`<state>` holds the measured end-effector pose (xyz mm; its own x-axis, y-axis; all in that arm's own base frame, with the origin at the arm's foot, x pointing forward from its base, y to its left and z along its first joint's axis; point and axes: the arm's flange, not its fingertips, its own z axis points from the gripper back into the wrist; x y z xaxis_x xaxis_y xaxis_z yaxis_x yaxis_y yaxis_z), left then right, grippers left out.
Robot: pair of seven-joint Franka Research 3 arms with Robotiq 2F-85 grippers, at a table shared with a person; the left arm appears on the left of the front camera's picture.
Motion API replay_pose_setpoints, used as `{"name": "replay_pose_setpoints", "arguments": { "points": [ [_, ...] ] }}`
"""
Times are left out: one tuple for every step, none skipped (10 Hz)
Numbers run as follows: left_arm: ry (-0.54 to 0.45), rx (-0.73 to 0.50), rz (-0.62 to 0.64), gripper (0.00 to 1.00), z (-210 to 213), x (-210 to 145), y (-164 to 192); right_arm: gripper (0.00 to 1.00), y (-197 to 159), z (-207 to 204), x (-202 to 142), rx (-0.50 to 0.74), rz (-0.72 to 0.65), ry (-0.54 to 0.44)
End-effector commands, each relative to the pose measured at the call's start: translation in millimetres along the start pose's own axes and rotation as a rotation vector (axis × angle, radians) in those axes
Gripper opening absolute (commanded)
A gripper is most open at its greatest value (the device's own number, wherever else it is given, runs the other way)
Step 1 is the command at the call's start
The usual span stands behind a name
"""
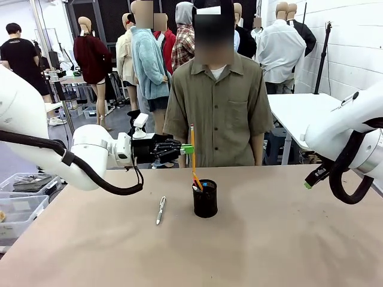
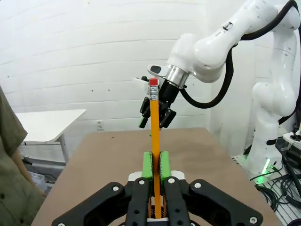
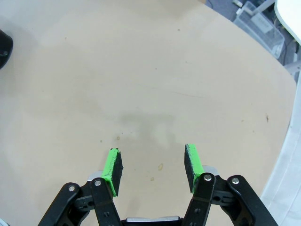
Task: Place the pens into the pen holder.
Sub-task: Pick up a writing instrument from the table and place it into the Pen holder.
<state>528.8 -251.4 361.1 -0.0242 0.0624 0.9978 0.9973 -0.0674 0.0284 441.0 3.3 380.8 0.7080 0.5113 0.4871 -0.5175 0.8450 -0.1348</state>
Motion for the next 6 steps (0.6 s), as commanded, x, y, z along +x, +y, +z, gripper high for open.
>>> {"name": "replay_pose_setpoints", "arguments": {
  "points": [
    [-0.014,-0.007,0.000,0.00,-11.2,-8.8,13.5,0.67,-0.8,-1.0,-2.4,0.002,0.004,-0.022],
    [-0.022,-0.012,0.027,0.00,-13.3,-14.0,16.1,0.67,-0.8,-1.0,-2.4,0.002,0.004,-0.022],
    [-0.015,-0.012,0.035,0.00,-15.1,-18.1,17.9,0.67,-0.8,-1.0,-2.4,0.002,0.004,-0.022],
    [-0.007,-0.017,0.047,0.00,-17.4,-22.3,19.5,0.67,-0.8,-1.0,-2.4,0.002,0.004,-0.022],
    [-0.002,-0.022,0.063,0.00,-19.5,-27.2,21.3,0.67,-0.8,-1.0,-2.4,0.002,0.004,-0.022],
    [0.003,-0.026,0.072,0.00,-22.0,-31.0,22.2,0.67,-0.8,-1.0,-2.4,0.002,0.004,-0.022]
  ]
}}
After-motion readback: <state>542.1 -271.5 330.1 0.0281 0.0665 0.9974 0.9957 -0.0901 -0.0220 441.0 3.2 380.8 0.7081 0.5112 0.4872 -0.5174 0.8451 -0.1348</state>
